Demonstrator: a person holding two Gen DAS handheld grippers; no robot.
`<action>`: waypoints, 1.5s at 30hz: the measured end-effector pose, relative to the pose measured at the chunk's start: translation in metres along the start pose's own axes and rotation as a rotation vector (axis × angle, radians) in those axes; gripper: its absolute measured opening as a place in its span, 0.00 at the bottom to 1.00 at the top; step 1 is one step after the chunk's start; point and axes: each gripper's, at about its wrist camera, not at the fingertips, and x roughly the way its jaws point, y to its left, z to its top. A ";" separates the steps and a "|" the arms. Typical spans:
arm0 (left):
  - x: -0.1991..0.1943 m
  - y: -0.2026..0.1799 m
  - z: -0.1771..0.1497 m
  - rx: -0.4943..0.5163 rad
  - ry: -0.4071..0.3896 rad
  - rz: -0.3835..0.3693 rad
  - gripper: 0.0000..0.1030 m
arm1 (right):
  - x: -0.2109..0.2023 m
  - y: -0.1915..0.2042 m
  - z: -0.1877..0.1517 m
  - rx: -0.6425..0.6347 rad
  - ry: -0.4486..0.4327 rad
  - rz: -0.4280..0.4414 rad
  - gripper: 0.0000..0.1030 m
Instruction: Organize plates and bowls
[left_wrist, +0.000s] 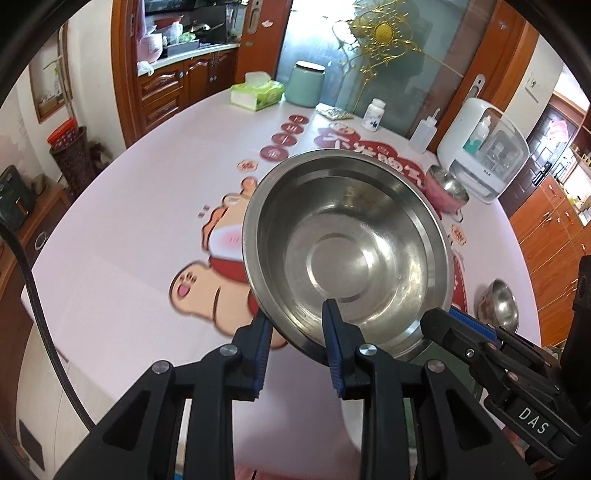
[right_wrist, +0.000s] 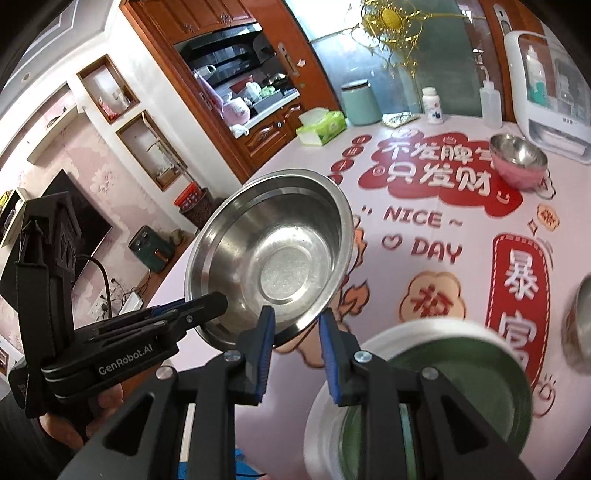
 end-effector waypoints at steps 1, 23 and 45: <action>0.000 0.002 -0.004 -0.002 0.006 0.003 0.25 | 0.002 0.002 -0.004 0.002 0.010 0.002 0.23; 0.033 0.047 -0.056 -0.052 0.219 0.079 0.25 | 0.055 0.021 -0.050 -0.004 0.228 -0.053 0.25; 0.058 0.056 -0.056 -0.086 0.305 0.093 0.25 | 0.065 0.027 -0.050 -0.067 0.268 -0.102 0.43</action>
